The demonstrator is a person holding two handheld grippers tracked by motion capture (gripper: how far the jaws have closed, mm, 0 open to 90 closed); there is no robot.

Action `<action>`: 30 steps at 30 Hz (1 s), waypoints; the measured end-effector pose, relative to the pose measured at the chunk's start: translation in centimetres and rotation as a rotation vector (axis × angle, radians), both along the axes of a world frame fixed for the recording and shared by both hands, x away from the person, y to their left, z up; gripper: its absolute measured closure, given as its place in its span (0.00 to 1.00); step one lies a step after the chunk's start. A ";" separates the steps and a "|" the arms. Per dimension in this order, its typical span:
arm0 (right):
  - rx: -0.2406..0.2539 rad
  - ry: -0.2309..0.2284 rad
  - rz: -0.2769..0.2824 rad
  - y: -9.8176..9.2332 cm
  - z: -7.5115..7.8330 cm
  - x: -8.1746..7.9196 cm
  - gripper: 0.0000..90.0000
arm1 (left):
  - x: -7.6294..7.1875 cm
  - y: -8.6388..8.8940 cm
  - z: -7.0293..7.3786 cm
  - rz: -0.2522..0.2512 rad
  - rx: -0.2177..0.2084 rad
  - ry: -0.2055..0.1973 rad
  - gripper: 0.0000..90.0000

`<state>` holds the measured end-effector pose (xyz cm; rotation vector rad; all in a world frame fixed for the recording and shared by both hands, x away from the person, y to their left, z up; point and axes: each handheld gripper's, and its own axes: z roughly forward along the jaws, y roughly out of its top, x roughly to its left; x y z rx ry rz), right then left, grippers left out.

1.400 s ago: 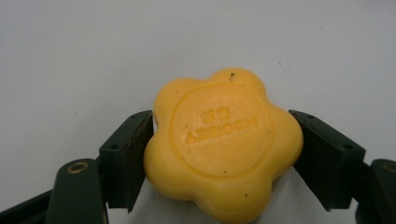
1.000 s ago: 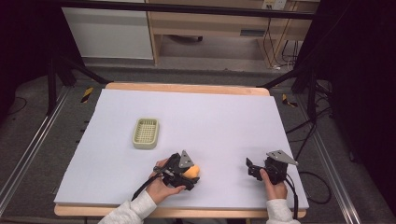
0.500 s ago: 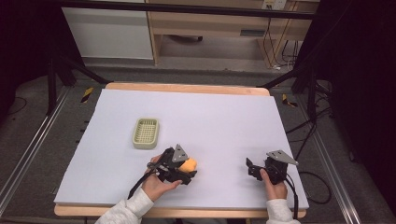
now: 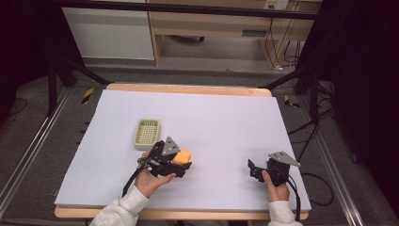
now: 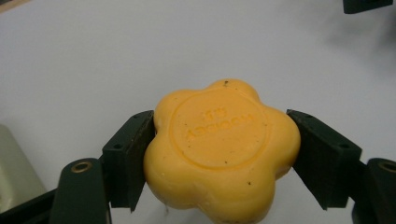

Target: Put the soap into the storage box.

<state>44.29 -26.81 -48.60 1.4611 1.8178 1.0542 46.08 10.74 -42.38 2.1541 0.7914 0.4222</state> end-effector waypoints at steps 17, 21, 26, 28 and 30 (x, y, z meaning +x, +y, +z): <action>0.001 0.001 -0.001 0.0 0.0 0.0 0.05 | 2.4 4.5 3.0 0.155 -0.041 -0.075 0.29; 0.001 0.002 -0.001 0.0 0.0 0.0 0.05 | 3.7 5.3 3.2 0.204 -0.043 -0.087 0.29; 0.001 0.003 -0.001 0.0 0.0 0.0 0.05 | 5.2 6.4 3.0 0.261 -0.036 -0.098 0.29; 0.001 0.003 -0.001 0.0 0.0 0.0 0.05 | 5.8 6.8 2.9 0.278 -0.035 -0.096 0.29; 0.001 0.003 -0.002 0.0 0.0 0.0 0.05 | 6.4 7.1 2.7 0.301 -0.039 -0.098 0.29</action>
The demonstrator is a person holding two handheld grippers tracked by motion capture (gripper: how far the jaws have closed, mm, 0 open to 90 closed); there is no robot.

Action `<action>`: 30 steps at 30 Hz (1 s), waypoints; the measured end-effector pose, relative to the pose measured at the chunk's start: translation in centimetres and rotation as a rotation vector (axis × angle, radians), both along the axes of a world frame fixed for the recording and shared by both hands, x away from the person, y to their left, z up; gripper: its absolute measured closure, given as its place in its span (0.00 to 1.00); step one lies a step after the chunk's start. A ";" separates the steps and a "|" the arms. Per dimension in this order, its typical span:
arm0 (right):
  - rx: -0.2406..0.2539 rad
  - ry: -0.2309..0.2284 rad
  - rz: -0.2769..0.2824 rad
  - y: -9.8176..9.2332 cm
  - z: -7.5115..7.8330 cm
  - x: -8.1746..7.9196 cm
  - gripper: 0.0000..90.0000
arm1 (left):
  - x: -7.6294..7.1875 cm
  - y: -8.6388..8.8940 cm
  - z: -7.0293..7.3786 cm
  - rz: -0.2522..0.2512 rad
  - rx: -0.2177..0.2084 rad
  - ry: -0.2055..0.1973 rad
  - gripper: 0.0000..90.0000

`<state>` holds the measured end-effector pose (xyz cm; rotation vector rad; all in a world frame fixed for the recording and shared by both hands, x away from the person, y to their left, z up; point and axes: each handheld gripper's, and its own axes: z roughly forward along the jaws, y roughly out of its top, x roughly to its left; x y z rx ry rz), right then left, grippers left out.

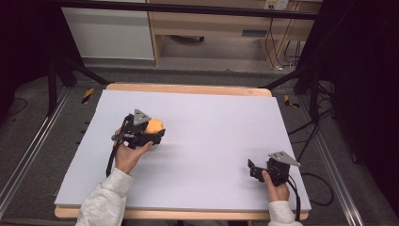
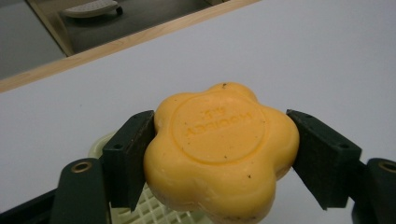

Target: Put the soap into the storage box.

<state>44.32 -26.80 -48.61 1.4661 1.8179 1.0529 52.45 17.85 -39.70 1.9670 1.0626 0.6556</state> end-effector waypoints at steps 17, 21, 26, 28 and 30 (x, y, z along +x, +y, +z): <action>0.003 0.003 -0.001 0.0 0.0 0.0 0.05 | 2.3 1.9 -2.8 0.087 0.036 0.057 0.29; 0.000 0.000 -0.001 0.0 0.0 0.0 0.05 | 2.4 2.0 -3.6 0.091 0.049 0.081 0.29; 0.000 0.000 -0.001 0.0 0.0 0.0 0.05 | 2.7 2.0 -4.4 0.096 0.065 0.099 0.29; 0.000 0.000 -0.001 0.0 0.0 0.0 0.05 | 2.8 2.0 -4.7 0.096 0.066 0.108 0.29; 0.002 0.002 -0.001 0.0 0.0 0.0 0.05 | 2.8 2.0 -4.9 0.094 0.066 0.113 0.29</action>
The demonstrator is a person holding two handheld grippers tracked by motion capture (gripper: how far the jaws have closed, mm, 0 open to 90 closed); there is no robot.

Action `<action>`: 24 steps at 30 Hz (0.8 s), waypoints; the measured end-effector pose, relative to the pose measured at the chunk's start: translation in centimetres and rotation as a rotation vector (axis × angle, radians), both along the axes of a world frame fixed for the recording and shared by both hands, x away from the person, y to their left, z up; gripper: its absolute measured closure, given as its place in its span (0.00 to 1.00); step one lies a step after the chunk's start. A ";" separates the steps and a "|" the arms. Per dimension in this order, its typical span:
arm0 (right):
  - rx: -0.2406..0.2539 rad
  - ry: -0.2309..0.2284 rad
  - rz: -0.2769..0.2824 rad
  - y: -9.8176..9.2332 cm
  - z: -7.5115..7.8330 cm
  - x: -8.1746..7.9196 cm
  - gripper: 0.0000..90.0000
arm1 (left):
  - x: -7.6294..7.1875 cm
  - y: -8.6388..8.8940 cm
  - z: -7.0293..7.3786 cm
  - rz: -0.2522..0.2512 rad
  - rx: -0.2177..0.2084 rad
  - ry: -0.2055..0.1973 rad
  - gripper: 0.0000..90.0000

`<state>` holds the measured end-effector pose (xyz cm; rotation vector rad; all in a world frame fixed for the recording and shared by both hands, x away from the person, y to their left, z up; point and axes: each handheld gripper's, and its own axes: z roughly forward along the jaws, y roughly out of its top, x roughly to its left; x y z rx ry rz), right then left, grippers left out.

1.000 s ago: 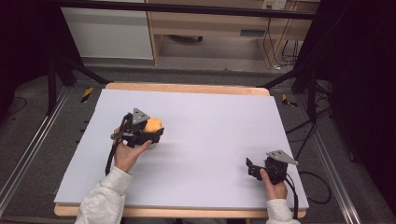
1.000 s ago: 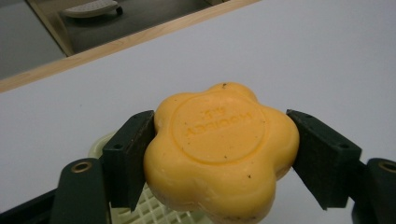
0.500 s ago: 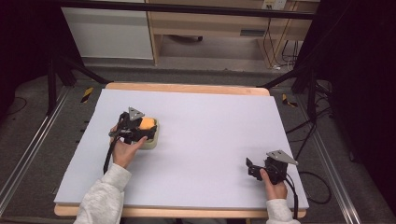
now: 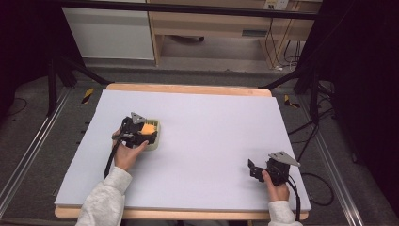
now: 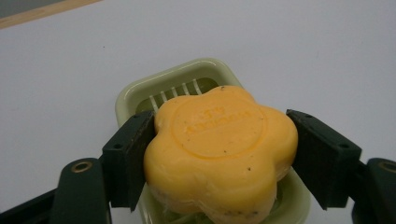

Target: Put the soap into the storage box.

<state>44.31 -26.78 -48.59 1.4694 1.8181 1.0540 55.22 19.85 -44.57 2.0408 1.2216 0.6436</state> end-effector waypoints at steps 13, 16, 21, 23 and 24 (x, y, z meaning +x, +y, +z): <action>-0.003 -0.003 -0.001 0.0 0.0 0.0 0.05 | -0.1 0.0 -0.3 -0.019 0.001 0.006 0.28; -0.003 -0.003 0.000 0.0 0.0 0.0 0.04 | -0.2 0.1 0.1 -0.015 -0.009 -0.001 0.23; -0.004 -0.004 -0.002 0.0 0.0 0.0 0.04 | -0.8 0.4 0.7 -0.013 -0.021 -0.005 0.20; 0.000 -0.003 -0.002 0.0 0.0 0.0 0.04 | -1.1 0.5 1.0 -0.015 -0.034 -0.009 0.20; -0.001 -0.004 -0.002 0.0 0.0 0.0 0.05 | -1.3 0.7 1.2 -0.020 -0.041 -0.011 0.20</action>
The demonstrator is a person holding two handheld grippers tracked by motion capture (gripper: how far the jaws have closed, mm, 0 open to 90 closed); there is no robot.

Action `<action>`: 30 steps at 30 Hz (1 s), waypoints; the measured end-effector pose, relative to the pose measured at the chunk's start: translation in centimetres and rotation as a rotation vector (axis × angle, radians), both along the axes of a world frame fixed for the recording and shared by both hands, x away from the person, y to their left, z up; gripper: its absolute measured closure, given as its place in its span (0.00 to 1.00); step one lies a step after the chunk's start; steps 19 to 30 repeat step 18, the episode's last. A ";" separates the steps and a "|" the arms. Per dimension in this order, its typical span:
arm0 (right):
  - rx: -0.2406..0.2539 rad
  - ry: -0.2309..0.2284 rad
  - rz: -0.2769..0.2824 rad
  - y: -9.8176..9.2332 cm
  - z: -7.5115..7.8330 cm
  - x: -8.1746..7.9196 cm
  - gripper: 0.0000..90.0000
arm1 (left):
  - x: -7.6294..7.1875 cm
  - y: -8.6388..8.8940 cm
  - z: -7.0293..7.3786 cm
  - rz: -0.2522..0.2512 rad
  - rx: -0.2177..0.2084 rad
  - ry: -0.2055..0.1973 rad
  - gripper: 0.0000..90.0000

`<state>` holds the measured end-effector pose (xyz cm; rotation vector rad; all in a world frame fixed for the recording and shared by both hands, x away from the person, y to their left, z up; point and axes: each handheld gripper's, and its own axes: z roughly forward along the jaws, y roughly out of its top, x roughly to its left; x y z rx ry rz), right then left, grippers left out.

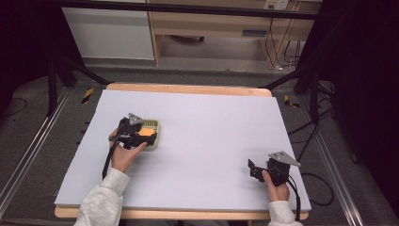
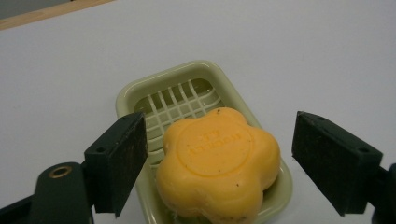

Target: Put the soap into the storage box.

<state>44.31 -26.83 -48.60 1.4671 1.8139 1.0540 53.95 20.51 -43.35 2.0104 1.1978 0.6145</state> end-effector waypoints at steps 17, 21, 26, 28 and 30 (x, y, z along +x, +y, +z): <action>0.011 0.004 0.000 -0.1 0.0 0.0 0.04 | -5.7 4.1 0.1 -0.018 -0.091 -0.040 0.19; 0.011 0.003 -0.001 -0.1 0.0 0.0 0.04 | -6.0 4.3 -0.1 -0.013 -0.092 -0.039 0.20; 0.011 0.003 -0.001 -0.1 0.0 0.0 0.04 | -6.0 4.3 -0.1 -0.013 -0.092 -0.039 0.20; 0.011 0.003 -0.001 -0.1 0.0 0.0 0.04 | -6.0 4.3 -0.1 -0.013 -0.092 -0.039 0.20; 0.011 0.003 -0.001 -0.1 0.0 0.0 0.04 | -6.0 4.3 -0.1 -0.013 -0.092 -0.039 0.20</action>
